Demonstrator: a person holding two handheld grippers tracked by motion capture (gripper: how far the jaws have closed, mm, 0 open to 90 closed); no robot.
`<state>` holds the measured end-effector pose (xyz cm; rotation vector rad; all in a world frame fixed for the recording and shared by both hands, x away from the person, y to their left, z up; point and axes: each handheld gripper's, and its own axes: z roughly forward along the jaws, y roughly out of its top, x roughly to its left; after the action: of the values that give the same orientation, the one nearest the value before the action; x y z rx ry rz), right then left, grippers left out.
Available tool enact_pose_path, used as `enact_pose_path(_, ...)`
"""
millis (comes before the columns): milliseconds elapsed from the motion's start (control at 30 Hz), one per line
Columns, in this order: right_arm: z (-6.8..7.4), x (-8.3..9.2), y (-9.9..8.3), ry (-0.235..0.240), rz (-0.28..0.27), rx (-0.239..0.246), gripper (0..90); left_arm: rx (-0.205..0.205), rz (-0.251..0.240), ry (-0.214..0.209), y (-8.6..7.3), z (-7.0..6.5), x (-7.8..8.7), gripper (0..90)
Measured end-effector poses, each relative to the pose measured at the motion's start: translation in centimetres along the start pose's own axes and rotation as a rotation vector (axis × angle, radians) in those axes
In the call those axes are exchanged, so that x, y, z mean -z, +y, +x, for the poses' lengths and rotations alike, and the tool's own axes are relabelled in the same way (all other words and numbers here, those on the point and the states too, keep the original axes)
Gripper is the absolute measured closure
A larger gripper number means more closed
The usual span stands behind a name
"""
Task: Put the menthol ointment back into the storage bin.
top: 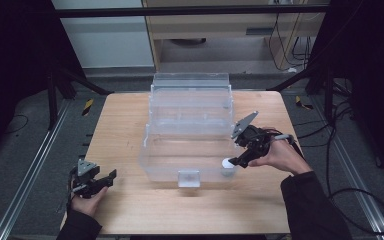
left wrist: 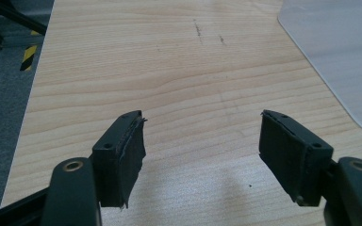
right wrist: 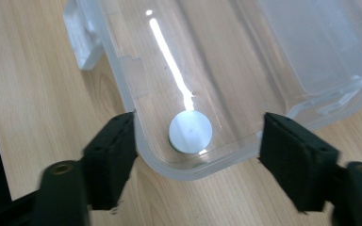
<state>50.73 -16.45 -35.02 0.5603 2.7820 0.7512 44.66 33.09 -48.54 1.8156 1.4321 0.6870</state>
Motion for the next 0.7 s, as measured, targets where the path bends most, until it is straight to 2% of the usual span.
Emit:
enact_pose_path(67,0.1,0.1,-0.2,-0.007,-0.019,-0.007,23.6,0.000,-0.001,-0.001,0.0,0.0,0.0,31.1)
enact_pose_path(100,0.5,0.6,-1.1,-0.019,-0.065,-0.047,20.6,0.000,0.001,-0.002,0.0,0.0,-0.1,31.1)
enact_pose_path(133,0.5,0.6,-1.1,-0.019,-0.065,-0.047,20.6,0.000,0.001,-0.002,0.0,0.0,-0.1,31.1)
enact_pose_path(200,0.6,1.0,-2.0,-0.030,-0.106,-0.092,18.1,-0.005,0.002,-0.003,0.0,0.0,0.0,31.1)
enact_pose_path(267,0.7,1.4,-3.2,-0.065,-0.141,-0.139,15.7,-0.006,-0.001,-0.004,0.0,-0.1,0.0,31.1)
enact_pose_path(333,0.7,1.5,-3.4,-0.074,-0.147,-0.151,14.6,-0.007,0.000,-0.004,0.0,-0.2,0.0,31.0)
enact_pose_path(367,0.7,1.6,-4.2,-0.111,-0.175,-0.179,13.3,-0.008,0.001,-0.004,0.0,-0.2,0.0,31.0)
enact_pose_path(400,0.7,1.6,-4.2,-0.111,-0.175,-0.179,13.3,-0.008,0.001,-0.004,0.0,-0.2,0.0,31.0)
enact_pose_path(433,0.8,1.6,-5.0,-0.132,-0.207,-0.213,13.2,-0.009,0.000,-0.004,0.0,-0.2,0.0,31.0)
enact_pose_path(500,1.0,1.5,-5.8,-0.152,-0.239,-0.245,12.9,-0.011,0.000,-0.005,0.0,-0.3,0.0,30.9)
enact_pose_path(567,1.2,1.3,-6.6,-0.171,-0.258,-0.284,12.6,-0.014,0.000,-0.006,0.0,-0.3,0.0,30.8)
enact_pose_path(600,1.2,1.3,-6.6,-0.171,-0.258,-0.284,12.6,-0.014,0.000,-0.006,0.0,-0.3,0.0,30.8)
enact_pose_path(633,1.4,1.0,-7.5,-0.210,-0.262,-0.305,12.6,-0.015,0.002,-0.006,0.0,-0.3,0.0,30.8)
enact_pose_path(667,1.4,1.0,-7.5,-0.210,-0.262,-0.305,12.6,-0.015,0.002,-0.006,0.0,-0.3,0.0,30.8)
enact_pose_path(700,1.6,0.6,-8.4,-0.230,-0.265,-0.328,12.3,-0.014,0.004,-0.006,0.0,-0.3,0.0,30.8)
